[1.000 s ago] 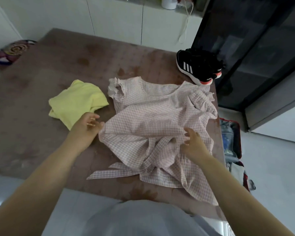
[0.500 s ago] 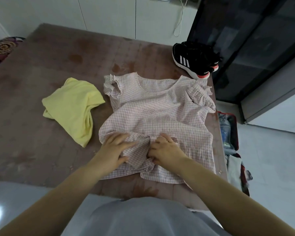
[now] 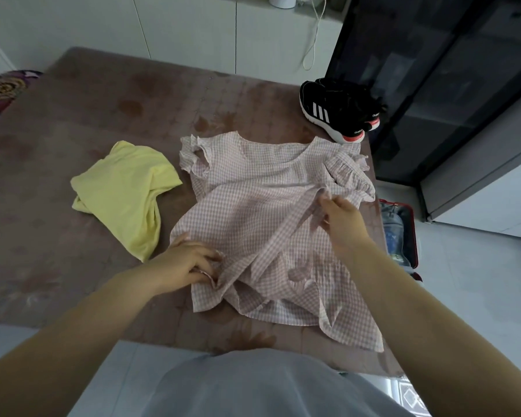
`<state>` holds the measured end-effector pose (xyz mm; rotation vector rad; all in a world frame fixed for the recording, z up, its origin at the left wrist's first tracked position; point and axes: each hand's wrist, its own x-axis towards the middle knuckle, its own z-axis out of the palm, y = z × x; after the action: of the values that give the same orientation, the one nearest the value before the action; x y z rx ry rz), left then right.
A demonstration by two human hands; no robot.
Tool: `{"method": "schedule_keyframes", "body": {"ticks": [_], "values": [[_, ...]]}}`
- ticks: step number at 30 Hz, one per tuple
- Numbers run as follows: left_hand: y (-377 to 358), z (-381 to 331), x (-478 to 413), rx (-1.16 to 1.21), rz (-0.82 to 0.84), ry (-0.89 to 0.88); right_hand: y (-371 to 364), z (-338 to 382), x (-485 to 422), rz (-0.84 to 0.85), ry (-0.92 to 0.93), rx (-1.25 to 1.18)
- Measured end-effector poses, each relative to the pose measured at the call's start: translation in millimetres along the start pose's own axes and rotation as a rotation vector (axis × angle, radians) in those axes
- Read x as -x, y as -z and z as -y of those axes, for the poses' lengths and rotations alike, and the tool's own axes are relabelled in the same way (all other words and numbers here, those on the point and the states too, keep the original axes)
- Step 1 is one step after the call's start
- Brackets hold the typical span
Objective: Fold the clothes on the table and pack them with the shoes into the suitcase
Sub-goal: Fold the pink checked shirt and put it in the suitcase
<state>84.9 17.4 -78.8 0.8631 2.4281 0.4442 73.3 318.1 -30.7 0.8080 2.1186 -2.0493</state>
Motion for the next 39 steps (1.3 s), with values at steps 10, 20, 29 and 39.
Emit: {"method": "schedule_keyframes", "body": {"ticks": [10,20,29,39], "values": [[41,-9,36,0.475,-0.145,-0.064,-3,-15,37,0.239,0.395,0.781],[81,0,11,0.478,0.224,0.059,0,-51,25,0.141,0.430,1.440],[105,81,-90,0.545,-0.638,0.498,-88,-64,50,0.462,0.512,1.130],[122,109,-160,0.458,-0.427,0.630,-115,-91,53,0.469,0.322,1.399]]}}
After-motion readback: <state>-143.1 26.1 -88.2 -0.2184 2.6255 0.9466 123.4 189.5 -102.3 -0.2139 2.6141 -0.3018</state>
